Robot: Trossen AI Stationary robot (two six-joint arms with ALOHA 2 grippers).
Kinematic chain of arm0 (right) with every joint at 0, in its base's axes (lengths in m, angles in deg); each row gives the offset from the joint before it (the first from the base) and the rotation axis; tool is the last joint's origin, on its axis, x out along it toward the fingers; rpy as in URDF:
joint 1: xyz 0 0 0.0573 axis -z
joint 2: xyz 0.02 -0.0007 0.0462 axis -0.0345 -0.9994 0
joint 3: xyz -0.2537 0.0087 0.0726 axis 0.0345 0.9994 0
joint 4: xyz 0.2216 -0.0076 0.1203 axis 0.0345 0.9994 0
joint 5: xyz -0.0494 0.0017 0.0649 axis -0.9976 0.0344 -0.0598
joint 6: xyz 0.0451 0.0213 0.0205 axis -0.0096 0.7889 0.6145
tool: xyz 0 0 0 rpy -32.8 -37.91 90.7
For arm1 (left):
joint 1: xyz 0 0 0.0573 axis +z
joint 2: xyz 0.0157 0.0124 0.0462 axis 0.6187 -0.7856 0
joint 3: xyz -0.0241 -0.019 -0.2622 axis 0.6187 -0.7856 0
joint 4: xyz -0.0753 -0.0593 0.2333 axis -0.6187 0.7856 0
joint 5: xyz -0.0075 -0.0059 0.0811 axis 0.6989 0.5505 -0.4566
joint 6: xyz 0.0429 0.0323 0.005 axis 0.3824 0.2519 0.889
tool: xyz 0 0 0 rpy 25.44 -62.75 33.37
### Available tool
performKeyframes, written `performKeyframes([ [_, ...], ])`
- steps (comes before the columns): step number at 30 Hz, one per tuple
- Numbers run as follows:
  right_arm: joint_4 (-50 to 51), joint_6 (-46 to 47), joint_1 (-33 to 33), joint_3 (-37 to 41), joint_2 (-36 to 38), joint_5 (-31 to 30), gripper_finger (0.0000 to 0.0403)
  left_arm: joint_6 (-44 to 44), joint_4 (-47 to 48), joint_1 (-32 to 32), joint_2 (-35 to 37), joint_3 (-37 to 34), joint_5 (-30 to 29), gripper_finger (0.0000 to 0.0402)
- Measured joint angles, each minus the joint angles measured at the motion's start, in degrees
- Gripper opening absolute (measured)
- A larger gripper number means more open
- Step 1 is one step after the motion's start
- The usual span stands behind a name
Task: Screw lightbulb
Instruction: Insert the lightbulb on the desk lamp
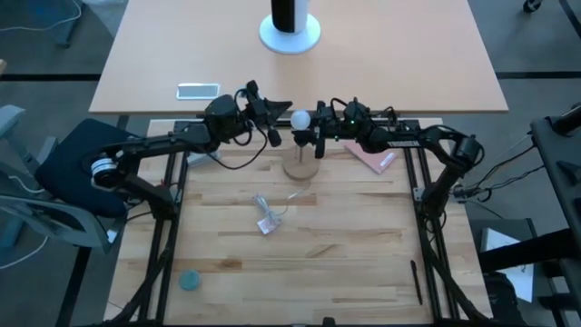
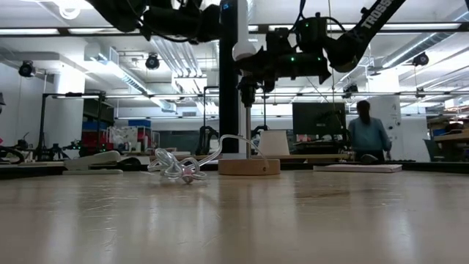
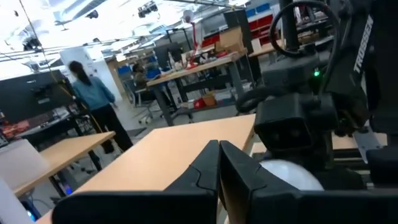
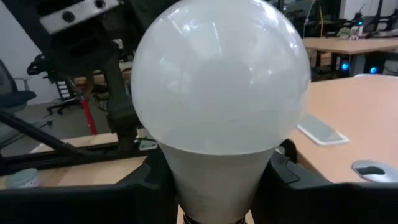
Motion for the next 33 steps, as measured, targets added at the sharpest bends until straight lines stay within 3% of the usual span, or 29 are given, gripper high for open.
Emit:
performKeyframes([
  [14,1.88,-2.16,-0.02,0.21,0.01,-0.06,0.0136,-1.3,0.43,-0.17,-2.88,-0.02,2.96,0.0],
  [33,4.54,-4.58,-0.11,0.21,0.16,-0.14,0.0236,-0.7,2.16,-0.23,-2.88,-0.02,5.9,0.0],
])
